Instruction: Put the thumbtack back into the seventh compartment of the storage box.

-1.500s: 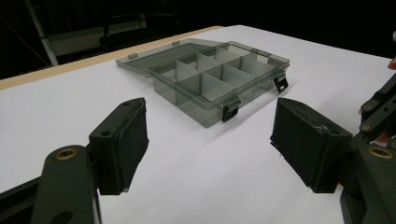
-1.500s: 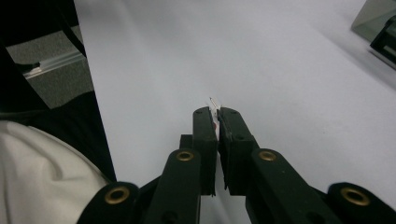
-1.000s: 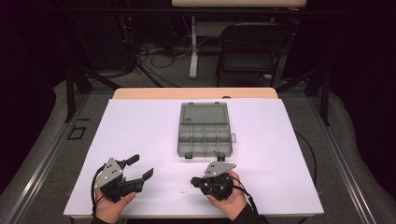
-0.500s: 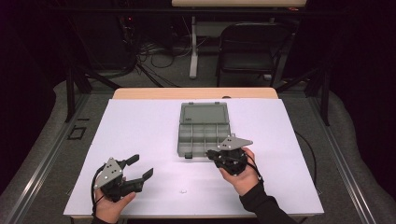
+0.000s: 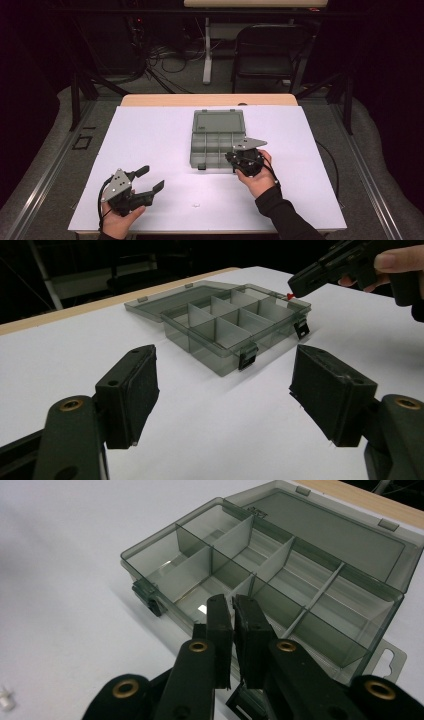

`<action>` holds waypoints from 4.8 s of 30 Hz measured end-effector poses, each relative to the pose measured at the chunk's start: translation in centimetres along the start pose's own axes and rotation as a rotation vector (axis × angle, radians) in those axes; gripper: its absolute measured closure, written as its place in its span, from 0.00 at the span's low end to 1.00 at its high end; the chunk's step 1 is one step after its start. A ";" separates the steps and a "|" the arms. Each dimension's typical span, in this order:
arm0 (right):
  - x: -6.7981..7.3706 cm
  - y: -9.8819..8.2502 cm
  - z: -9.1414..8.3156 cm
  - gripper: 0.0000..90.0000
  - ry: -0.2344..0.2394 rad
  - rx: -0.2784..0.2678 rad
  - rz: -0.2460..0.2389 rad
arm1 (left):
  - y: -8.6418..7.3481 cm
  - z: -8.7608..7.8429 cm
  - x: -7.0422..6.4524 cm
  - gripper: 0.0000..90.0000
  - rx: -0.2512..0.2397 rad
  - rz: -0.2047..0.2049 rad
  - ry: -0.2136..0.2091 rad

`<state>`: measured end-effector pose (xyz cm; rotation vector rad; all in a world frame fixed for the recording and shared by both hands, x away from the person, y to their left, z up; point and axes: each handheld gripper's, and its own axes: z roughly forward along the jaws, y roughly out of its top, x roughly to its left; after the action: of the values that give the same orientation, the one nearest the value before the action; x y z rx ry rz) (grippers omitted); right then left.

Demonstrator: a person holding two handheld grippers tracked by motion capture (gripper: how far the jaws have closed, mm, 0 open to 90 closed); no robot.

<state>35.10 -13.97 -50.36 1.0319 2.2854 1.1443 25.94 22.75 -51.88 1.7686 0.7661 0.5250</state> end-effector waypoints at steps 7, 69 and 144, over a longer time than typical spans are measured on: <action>-0.5 -0.2 1.4 0.95 -0.021 0.028 0.013 | 0.0 0.0 0.0 0.30 0.001 0.001 -0.001; 3.8 -1.9 -2.5 0.39 0.060 -0.142 -0.010 | 0.0 0.0 0.0 0.30 0.002 -0.001 0.002; 11.6 -5.0 2.9 0.85 0.334 0.063 -0.170 | 0.0 -0.1 0.1 0.30 0.002 0.003 -0.005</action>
<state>27.07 -5.66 -56.22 0.6908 2.6232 1.2574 25.94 22.84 -51.87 1.7728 0.7610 0.5215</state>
